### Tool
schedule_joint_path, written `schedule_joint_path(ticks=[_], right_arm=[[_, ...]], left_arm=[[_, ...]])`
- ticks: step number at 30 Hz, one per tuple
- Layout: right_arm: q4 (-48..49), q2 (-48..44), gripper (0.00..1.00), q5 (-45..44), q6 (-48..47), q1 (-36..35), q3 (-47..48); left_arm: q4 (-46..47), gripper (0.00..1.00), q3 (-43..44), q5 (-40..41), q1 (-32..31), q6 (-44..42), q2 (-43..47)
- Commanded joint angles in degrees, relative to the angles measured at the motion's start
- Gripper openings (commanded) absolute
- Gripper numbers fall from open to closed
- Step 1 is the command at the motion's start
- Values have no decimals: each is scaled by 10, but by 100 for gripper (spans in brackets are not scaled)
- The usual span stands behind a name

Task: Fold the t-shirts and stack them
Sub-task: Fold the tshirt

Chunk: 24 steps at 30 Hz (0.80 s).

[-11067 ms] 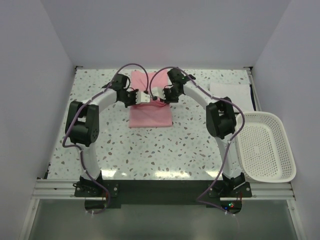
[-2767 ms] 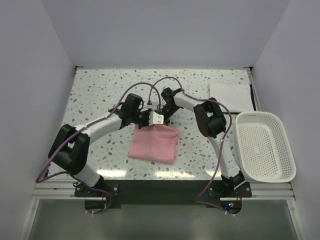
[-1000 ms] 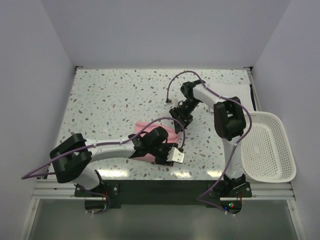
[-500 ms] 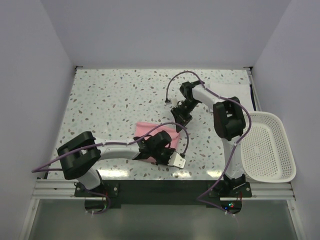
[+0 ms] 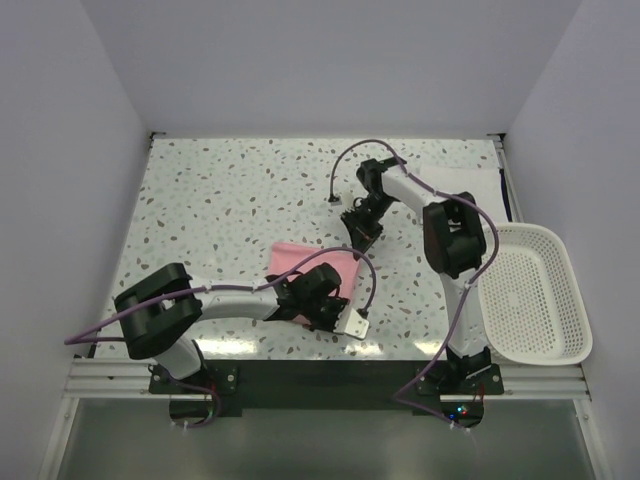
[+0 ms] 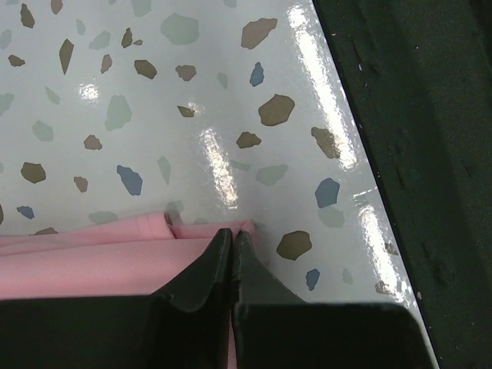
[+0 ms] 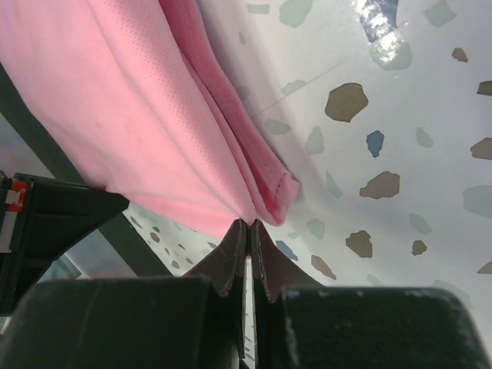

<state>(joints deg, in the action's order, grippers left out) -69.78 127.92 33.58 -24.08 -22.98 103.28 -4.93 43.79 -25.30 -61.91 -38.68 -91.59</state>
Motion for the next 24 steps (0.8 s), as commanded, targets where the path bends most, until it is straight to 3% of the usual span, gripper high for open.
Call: schedule_joint_path(ticks=[1,3,4,5,6,11,14,17,18,20,21,24], right_arm=[[9,9,0,-33,-2,3,18],[13,15,0,-40,-1,3,11],[23,16,0,-44,0,3,9],[28,18,0,-56,1,3,6],[35,22,0,-62,3,3,6],[54,49,1,-83,9,3,65],[44,70,6,-85,12,3,116],[25,65,31,-93,10,4,140],[25,53,48,-96,11,7,142],[31,11,64,-96,13,13,136],[38,-5,81,-92,16,14,133],[43,-59,93,-64,16,17,116]], left_arm=[[11,0,-5,-27,-8,1,12],[18,8,-2,-18,-8,19,13],[20,15,5,-17,-8,27,19],[21,29,9,-16,-7,44,26],[22,33,15,-16,-6,55,33],[-13,42,55,-69,49,153,105],[-66,45,69,-90,121,178,144],[-123,50,79,-104,209,189,177],[-136,50,82,-120,258,193,185],[-169,52,84,-148,306,217,187],[-177,53,86,-157,345,227,186],[-173,64,84,-203,400,297,176]])
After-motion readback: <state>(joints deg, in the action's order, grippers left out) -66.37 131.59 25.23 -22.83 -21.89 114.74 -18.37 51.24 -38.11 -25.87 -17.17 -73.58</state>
